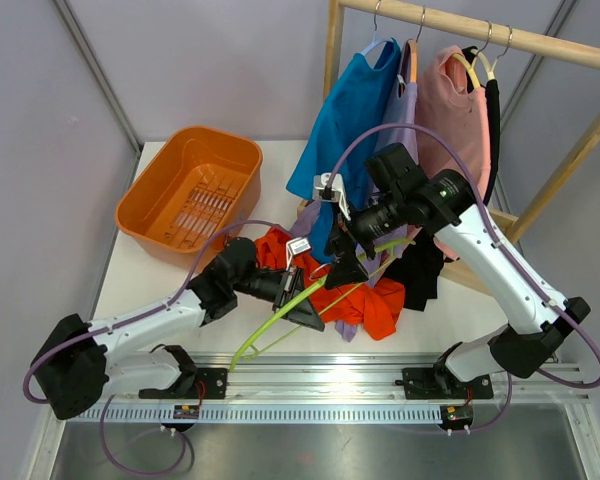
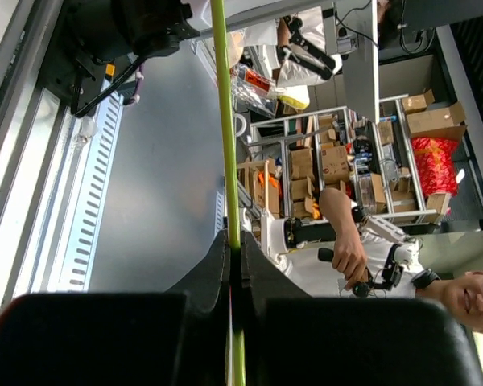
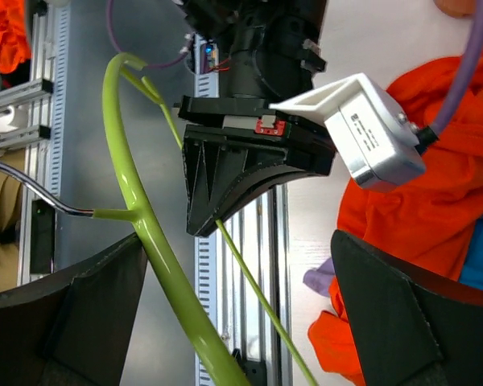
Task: Remove the t-shirt from the hanger
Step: Pass the hanger from the right arm to the left, then pass the hanger from the left arm to the right
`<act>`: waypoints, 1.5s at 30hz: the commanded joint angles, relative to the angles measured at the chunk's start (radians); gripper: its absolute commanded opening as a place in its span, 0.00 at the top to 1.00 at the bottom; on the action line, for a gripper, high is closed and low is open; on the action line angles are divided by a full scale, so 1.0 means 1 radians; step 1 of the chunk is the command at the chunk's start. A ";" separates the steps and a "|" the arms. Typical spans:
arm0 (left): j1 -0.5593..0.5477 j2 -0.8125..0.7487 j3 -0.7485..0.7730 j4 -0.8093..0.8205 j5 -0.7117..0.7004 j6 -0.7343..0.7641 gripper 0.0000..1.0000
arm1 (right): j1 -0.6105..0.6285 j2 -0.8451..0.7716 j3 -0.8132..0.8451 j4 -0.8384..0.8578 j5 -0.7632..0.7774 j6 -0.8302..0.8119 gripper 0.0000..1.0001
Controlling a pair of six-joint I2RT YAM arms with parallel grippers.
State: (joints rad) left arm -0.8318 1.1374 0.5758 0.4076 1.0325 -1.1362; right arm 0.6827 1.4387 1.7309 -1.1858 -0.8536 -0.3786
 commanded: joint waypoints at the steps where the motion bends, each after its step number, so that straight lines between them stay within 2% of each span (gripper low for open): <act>1: -0.023 -0.090 0.128 -0.134 0.175 0.208 1.00 | -0.008 0.040 0.108 0.054 -0.045 -0.196 0.01; 3: -0.024 -0.102 0.172 -0.238 0.202 0.316 1.00 | -0.008 0.045 0.124 0.051 -0.051 -0.197 0.01; 5: -0.024 -0.111 0.190 -0.326 0.218 0.355 1.00 | -0.008 0.042 0.121 0.072 -0.055 -0.175 0.01; 9: -0.030 -0.108 0.197 -0.336 0.242 0.363 1.00 | -0.008 0.031 0.127 0.156 -0.013 -0.109 0.00; 14: -0.032 -0.091 0.217 -0.299 0.238 0.326 1.00 | -0.009 0.049 0.170 0.134 -0.016 -0.127 0.01; 20: -0.024 -0.071 0.259 -0.366 0.141 0.343 1.00 | -0.012 0.009 0.249 0.061 -0.021 -0.186 0.01; 26: -0.001 -0.027 0.249 -0.343 0.025 0.265 1.00 | -0.048 -0.046 0.269 0.120 0.001 -0.105 0.00; 30: 0.010 -0.008 0.245 -0.340 -0.057 0.234 1.00 | -0.051 -0.070 0.253 0.143 -0.013 -0.072 0.01; 36: 0.019 -0.048 0.268 -0.443 -0.216 0.245 1.00 | -0.051 -0.126 0.153 0.172 -0.031 -0.053 0.01; 38: 0.019 -0.059 0.274 -0.483 -0.247 0.251 1.00 | -0.049 -0.150 0.092 0.175 -0.026 -0.078 0.02; 42: 0.017 -0.068 0.248 -0.490 -0.189 0.228 1.00 | -0.051 -0.162 0.075 0.101 0.094 -0.337 0.02; 45: 0.017 -0.088 0.231 -0.501 -0.129 0.230 1.00 | -0.049 -0.153 0.087 0.057 0.111 -0.465 0.05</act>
State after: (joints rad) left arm -0.8165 1.0916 0.7921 -0.1097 0.8471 -0.8955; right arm 0.6357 1.2945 1.8019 -1.0912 -0.7952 -0.6518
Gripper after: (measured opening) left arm 0.026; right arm 0.958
